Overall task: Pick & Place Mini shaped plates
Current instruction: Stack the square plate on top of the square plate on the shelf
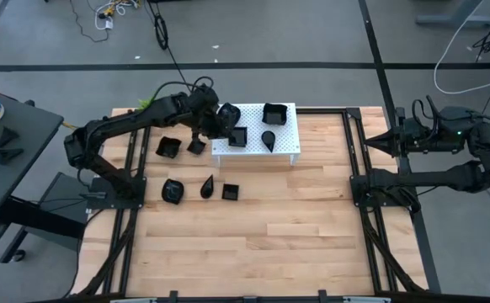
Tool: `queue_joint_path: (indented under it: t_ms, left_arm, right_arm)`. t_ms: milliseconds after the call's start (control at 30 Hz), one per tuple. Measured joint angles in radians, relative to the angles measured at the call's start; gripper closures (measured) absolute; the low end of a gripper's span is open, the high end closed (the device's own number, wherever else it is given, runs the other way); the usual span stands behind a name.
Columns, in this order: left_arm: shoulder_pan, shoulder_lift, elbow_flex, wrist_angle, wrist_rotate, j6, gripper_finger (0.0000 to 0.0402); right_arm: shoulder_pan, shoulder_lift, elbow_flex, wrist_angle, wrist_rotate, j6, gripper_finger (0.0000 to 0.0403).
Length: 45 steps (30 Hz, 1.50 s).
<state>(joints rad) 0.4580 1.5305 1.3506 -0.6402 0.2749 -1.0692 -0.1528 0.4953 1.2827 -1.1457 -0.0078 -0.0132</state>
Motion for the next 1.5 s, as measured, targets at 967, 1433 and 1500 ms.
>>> queue_joint_path:
  t_ms: [967,1433,1500]
  left_arm:
    - [0.024,-0.021,-0.142,0.179,0.088,-0.038,0.0394]
    - [0.111,-0.012,-0.142,0.18,0.167,0.069,0.0393]
    - [0.117,-0.002,-0.142,0.179,0.185,0.072,0.0394]
  right_arm:
    - [0.0,0.0,0.0,0.0,0.0,0.0,0.0383]
    - [0.0,0.0,0.0,0.0,0.0,0.0,0.0383]
    - [0.0,0.0,0.0,0.0,0.0,0.0,0.0383]
